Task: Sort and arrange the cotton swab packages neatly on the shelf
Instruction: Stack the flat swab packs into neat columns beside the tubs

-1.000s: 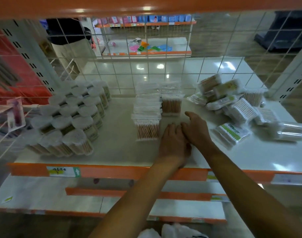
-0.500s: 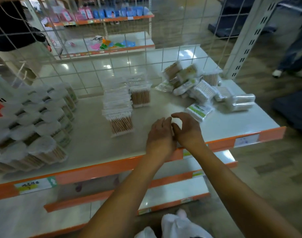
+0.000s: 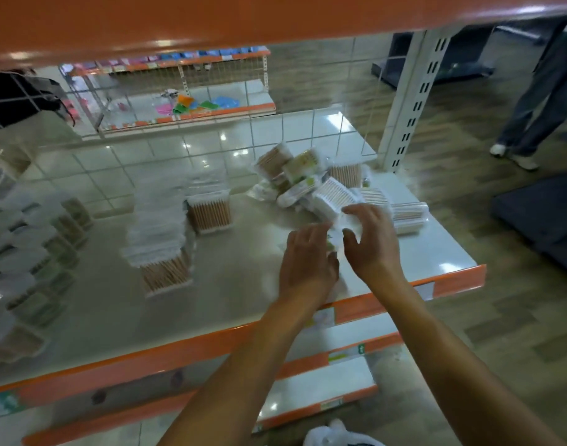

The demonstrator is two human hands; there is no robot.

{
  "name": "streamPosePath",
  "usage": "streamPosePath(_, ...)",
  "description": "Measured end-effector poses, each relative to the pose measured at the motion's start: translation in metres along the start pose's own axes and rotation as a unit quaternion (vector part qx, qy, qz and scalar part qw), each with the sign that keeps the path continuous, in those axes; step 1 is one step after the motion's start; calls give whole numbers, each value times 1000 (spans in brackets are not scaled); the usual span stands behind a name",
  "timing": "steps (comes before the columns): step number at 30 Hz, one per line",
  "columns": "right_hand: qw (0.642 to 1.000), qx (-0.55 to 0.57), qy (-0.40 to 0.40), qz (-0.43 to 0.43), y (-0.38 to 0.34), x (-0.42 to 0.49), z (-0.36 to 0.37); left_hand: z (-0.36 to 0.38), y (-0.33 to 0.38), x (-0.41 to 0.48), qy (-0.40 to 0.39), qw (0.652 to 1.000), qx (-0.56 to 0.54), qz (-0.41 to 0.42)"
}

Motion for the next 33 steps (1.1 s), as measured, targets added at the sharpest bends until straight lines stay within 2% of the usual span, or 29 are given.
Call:
streamPosePath(6,998,-53,8,-27,41,23,-14,35,28,18,-22,1000,-20,-1)
streamPosePath(12,985,-143,-98,-8,80,35,-13,64,45,31,-43,998,-44,-6)
streamPosePath(19,972,-151,-180,10,103,42,-8,83,44,33,-80,994,-23,-65)
streamPosePath(21,971,-163,-176,3,104,44,-5,85,41,33,-79,994,-23,-74)
streamPosePath(26,978,-180,-107,-25,105,47,-4,84,37,33,-79,993,-25,-86)
streamPosePath(33,992,-57,-111,-26,89,42,-7,76,39,31,-41,992,-75,-90)
Point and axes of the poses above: each hand's wrist, its own x-axis towards the middle knuckle, its own z-axis out of the palm, y = z × x, the point moved 3 cm from there along x, towards the middle knuckle, and after that the axes turned 12 degrees about -x, right-handed, at the moved point
